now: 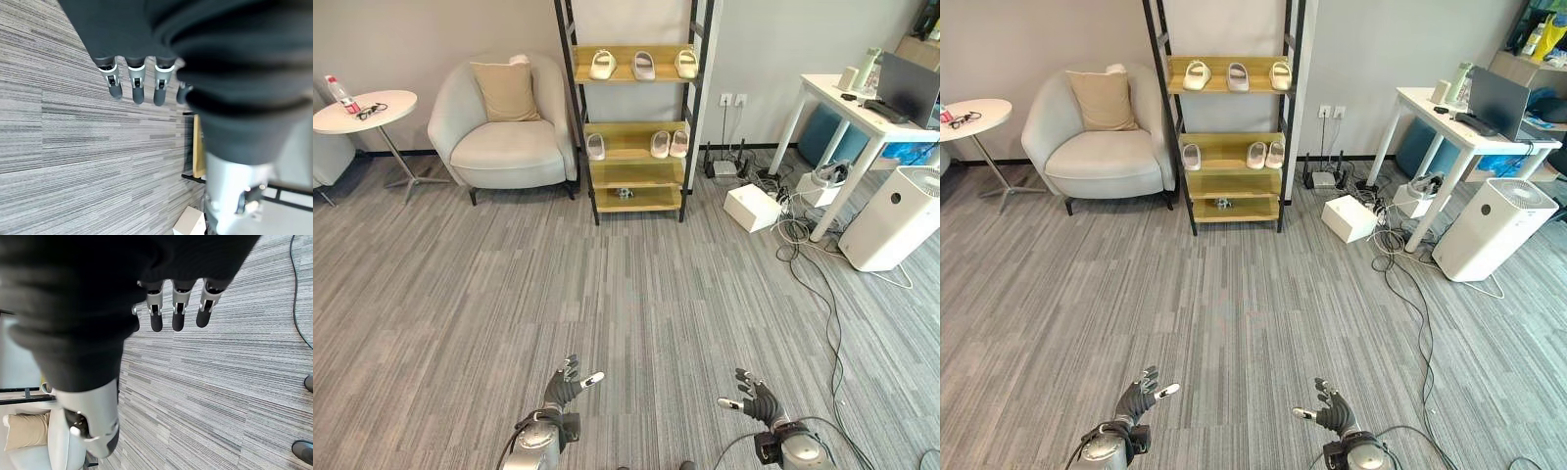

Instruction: Arrange the slippers neatly on the shoe rack.

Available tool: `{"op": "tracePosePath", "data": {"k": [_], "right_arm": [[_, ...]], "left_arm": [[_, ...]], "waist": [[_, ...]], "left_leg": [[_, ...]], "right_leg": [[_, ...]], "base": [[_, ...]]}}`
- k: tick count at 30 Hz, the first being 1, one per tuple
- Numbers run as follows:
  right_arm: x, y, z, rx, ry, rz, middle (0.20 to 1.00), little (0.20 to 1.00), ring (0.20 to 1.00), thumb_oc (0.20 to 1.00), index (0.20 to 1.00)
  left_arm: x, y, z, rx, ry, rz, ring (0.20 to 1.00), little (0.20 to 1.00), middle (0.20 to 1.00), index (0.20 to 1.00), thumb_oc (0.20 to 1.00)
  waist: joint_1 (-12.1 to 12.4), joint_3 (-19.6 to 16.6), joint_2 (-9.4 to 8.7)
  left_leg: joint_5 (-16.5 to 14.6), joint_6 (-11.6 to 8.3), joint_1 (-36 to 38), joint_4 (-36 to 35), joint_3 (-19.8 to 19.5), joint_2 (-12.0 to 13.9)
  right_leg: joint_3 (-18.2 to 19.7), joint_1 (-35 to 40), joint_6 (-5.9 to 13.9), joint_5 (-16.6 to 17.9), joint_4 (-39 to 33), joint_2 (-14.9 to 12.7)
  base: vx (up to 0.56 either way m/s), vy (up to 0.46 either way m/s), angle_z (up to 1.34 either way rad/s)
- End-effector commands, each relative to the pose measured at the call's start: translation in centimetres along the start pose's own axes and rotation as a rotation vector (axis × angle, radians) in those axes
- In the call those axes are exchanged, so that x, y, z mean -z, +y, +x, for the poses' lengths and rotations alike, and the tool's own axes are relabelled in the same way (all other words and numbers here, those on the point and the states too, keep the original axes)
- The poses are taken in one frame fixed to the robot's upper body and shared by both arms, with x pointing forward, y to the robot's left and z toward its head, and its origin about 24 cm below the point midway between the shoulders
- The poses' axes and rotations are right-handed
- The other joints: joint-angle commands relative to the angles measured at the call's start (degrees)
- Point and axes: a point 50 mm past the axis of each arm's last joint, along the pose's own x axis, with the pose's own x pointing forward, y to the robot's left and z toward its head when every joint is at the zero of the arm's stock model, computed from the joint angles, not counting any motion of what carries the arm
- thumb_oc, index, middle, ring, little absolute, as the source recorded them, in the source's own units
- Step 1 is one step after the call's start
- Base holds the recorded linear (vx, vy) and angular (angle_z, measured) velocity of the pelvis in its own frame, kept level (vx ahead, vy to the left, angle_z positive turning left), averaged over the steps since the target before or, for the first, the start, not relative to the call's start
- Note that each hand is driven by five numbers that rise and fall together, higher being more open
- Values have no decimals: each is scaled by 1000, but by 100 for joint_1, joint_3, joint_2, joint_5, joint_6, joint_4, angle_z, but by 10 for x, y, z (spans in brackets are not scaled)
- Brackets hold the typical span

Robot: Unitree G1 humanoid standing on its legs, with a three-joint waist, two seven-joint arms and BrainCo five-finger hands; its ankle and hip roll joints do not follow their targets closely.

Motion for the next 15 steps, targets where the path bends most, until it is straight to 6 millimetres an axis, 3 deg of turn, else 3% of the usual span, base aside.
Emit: {"op": "tracePosePath", "data": {"k": [1, 2, 3, 5, 6, 7, 8, 9, 10, 13, 15], "right_arm": [[-37, -4, 13, 10, -140, 12, 1000, 1000, 1000, 1000, 1000], [-38, -5, 13, 11, -145, 13, 1000, 1000, 1000, 1000, 1000], [-41, -7, 14, 18, -155, 13, 1000, 1000, 1000, 1000, 1000], [-40, -7, 13, 24, -150, 18, 1000, 1000, 1000, 1000, 1000], [-40, -8, 13, 27, -152, 21, 1000, 1000, 1000, 1000, 1000], [-40, -12, 11, 40, -154, 32, 1000, 1000, 1000, 1000, 1000], [-39, -12, 11, 41, -153, 31, 1000, 1000, 1000, 1000, 1000], [-39, -16, 10, 54, -152, 30, 1000, 1000, 1000, 1000, 1000], [-37, -16, 9, 56, -148, 16, 1000, 1000, 1000, 1000, 1000], [-30, -17, 4, 57, -134, 17, 1000, 1000, 1000, 1000, 1000], [-30, -20, 3, 49, -135, 6, 1000, 1000, 1000, 1000, 1000]], "left_arm": [[-39, 8, 13, -20, -139, -2, 1000, 1000, 1000, 1000, 1000], [-39, 10, 13, -20, -140, 5, 1000, 1000, 1000, 1000, 1000], [-43, 12, 12, -24, -154, 11, 1000, 1000, 1000, 1000, 1000], [-40, 13, 13, -25, -143, 20, 1000, 1000, 1000, 1000, 1000], [-39, 14, 12, -29, -141, 17, 1000, 1000, 1000, 1000, 1000], [-39, 16, 12, -35, -140, 5, 1000, 1000, 1000, 1000, 1000], [-39, 16, 12, -35, -140, 5, 1000, 1000, 1000, 1000, 1000], [-42, 15, 14, -38, -145, -2, 1000, 1000, 1000, 1000, 1000], [-44, 13, 16, -36, -145, -3, 1000, 1000, 1000, 1000, 1000], [-41, 11, 16, -32, -135, -10, 1000, 1000, 1000, 1000, 1000], [-39, 9, 15, -37, -129, -65, 1000, 1000, 1000, 1000, 1000]], "waist": [[12, 292, -154], [10, 349, -148], [-30, 552, -123], [-41, 630, -73], [-50, 612, -66], [-135, 616, -113], [-144, 633, -96], [-254, 633, -142], [-323, 575, -169], [-329, 420, -150], [-348, 315, -83]], "left_leg": [[-304, -127, -74, 161, -128, 123], [-330, -63, -86, 176, -129, 97], [-360, 13, -10, 179, -88, 70], [-418, 17, 116, 164, -132, 105], [-452, -11, 233, 107, -122, 107], [-541, -101, 474, -14, -179, 74], [-551, -106, 501, -18, -189, 93], [-697, -203, 711, -42, -279, 109], [-797, -289, 834, -42, -292, 172], [-814, -382, 928, 12, -338, 275], [-394, -649, 717, 734, -293, 484]], "right_leg": [[179, -374, 628, -704, 1190, -514], [194, -702, 716, -540, 1751, -561], [237, -1172, 888, 29, 2581, -660], [204, -1459, 851, 55, 2902, -669], [69, -1579, 814, 18, 2713, -746], [-155, -1607, 777, 33, 1872, -805], [-175, -1566, 774, 33, 1851, -790], [-258, -1545, 816, 195, 911, -741], [-320, -1539, 867, 341, 592, -758], [-426, -1295, 794, 281, 358, -695], [-450, -1028, 580, 170, 297, -485]], "base": [[-40, 102, -11], [-49, 147, -5], [-13, 175, -17], [157, 102, -16], [430, -29, 15], [354, -49, 26], [480, -155, 26], [422, -190, 20], [530, -254, 20], [246, -147, 25], [276, -199, 4]]}}
